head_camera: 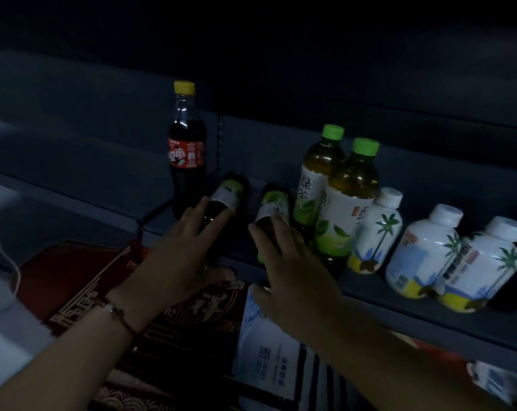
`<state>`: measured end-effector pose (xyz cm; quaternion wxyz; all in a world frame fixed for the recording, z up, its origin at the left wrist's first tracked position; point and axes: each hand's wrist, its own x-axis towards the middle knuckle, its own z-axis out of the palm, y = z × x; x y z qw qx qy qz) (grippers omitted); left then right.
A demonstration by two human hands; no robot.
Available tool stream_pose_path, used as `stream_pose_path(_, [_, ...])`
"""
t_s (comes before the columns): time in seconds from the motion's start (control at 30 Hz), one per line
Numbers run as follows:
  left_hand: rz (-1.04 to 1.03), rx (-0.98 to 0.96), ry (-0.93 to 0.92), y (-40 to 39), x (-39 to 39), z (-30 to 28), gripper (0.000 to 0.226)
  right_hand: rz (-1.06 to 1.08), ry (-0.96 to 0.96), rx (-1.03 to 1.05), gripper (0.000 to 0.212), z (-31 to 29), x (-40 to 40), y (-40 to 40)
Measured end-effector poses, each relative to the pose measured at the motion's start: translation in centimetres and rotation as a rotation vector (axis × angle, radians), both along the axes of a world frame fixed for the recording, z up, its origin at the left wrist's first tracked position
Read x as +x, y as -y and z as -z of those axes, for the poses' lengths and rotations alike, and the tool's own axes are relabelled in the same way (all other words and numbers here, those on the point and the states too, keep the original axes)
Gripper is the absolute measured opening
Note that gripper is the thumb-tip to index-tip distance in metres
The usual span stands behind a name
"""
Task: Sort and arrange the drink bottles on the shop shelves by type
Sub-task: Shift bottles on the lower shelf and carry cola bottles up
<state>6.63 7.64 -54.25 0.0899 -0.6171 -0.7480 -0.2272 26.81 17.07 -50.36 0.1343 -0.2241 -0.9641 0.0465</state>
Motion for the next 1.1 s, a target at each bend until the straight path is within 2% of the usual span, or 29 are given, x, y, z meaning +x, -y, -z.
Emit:
stream_pose_path(0.07, [0.001, 0.026, 0.128, 0.1, -1.0, 1.3, 0.096, 0.065, -0.008, -0.054, 0.082, 0.9, -1.3, -0.6])
stream_pose_path(0.13, [0.008, 0.176, 0.226, -0.1, -1.5, 1.7, 0.078, 0.102, -0.105, -0.101, 0.071, 1.0, -1.8, -1.4])
stream_pose_path(0.23, [-0.040, 0.291, 0.292, -0.2, -1.5, 1.6, 0.062, 0.117, -0.098, -0.038, 0.059, 1.3, -1.9, -1.6])
stream_pose_path(0.3, [-0.058, 0.300, 0.270, 0.2, -1.2, 1.5, 0.056, 0.104, -0.048, 0.090, 0.056, 1.1, -1.7, -1.4])
stream_pose_path(0.37, [-0.059, 0.330, 0.245, 1.2, -0.4, 1.2, 0.053, 0.069, -0.031, 0.126, 0.055, 0.3, -1.1, -0.8])
stream_pose_path(0.47, [-0.103, 0.419, 0.219, 3.0, 1.0, -1.1, 0.055, 0.041, -0.080, 0.093, 0.052, -2.6, -0.1, 0.0])
stream_pose_path(0.57, [-0.141, 0.497, 0.205, 4.3, 2.3, -5.4, 0.042, 0.063, -0.213, 0.017, 0.042, -7.1, 0.8, 0.7])
stream_pose_path(0.63, [-0.135, 0.491, 0.206, 4.3, 2.3, -8.2, 0.034, 0.070, -0.287, 0.000, 0.034, -9.8, 0.8, 0.6])
stream_pose_path(0.73, [-0.125, 0.450, 0.134, 2.9, 1.1, -11.0, 0.036, 0.125, -0.300, -0.004, 0.031, -12.5, -1.1, -1.1])
stream_pose_path(0.87, [-0.159, 0.437, -0.010, -0.4, -1.6, -12.9, 0.045, 0.152, -0.317, 0.060, 0.035, -13.8, -5.0, -3.4])
stream_pose_path(0.93, [-0.163, 0.451, -0.025, -2.3, -2.7, -13.2, 0.046, 0.143, -0.302, 0.085, 0.036, -13.9, -6.5, -3.9])
stream_pose_path(1.1, [-0.221, 0.529, -0.085, -5.9, -3.1, -13.0, 0.045, 0.110, -0.357, 0.027, 0.033, -13.2, -7.8, -4.8])
